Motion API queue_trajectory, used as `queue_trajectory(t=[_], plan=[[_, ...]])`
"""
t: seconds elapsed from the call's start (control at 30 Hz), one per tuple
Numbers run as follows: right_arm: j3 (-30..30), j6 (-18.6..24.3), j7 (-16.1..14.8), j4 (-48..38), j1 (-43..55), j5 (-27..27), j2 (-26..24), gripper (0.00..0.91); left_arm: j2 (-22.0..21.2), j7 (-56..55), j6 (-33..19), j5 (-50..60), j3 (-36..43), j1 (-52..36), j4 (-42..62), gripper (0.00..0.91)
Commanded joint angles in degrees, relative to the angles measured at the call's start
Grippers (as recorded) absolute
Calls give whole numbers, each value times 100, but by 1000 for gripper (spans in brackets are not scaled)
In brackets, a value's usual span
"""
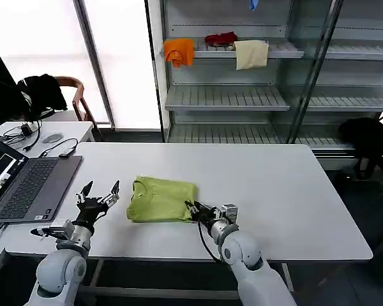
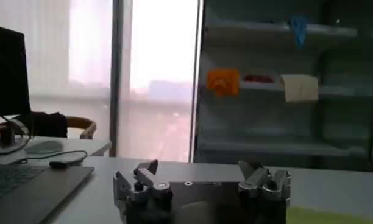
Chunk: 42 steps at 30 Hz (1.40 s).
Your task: Fold and organize the clothes.
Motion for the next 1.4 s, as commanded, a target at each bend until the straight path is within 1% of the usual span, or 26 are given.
queue_trajectory(t=[0.03, 0.23, 0.43, 0.63, 0.67, 0.73, 0.83, 0.87, 0.9, 1.0, 1.13, 1.27, 1.4], plan=[[99, -6, 6, -2, 4, -56, -51, 0, -21, -4, 27, -10, -63, 41, -87, 907], [246, -8, -8, 101, -57, -67, -145, 0, -23, -5, 82, 24, -62, 40, -88, 907], [469, -14, -62, 386, -135, 53, -485, 0, -14, 1, 150, 51, -54, 36, -113, 907], [731, -13, -190, 541, -254, 153, -850, 0, -24, 10, 188, 106, 23, 0, -116, 907], [759, -12, -248, 537, -276, 160, -905, 0, -25, 11, 195, 114, 35, -4, -118, 907], [804, -10, -311, 534, -322, 158, -974, 0, -26, 22, 209, 126, 56, -14, -122, 907], [832, -10, -313, 525, -351, 115, -984, 0, -26, 27, 229, 155, 78, -28, -121, 907], [839, -5, -365, 517, -358, 83, -978, 0, -26, 26, 229, 160, 84, -31, -122, 907], [844, -2, -403, 514, -367, -4, -969, 907, -30, 26, 236, 172, 92, -35, -125, 907], [837, 5, -462, 540, -391, -184, -946, 907, -31, 29, 258, 179, 103, -35, -149, 907], [765, 17, -574, 589, -391, -693, -922, 907, -26, 32, 299, 177, 98, -31, -191, 907], [675, 70, -705, 678, -444, -933, -856, 907, -22, 35, 309, 179, 101, -24, -203, 907], [565, 129, -729, 679, -482, -1206, -787, 907, -28, 33, 311, 180, 106, -17, -206, 907]])
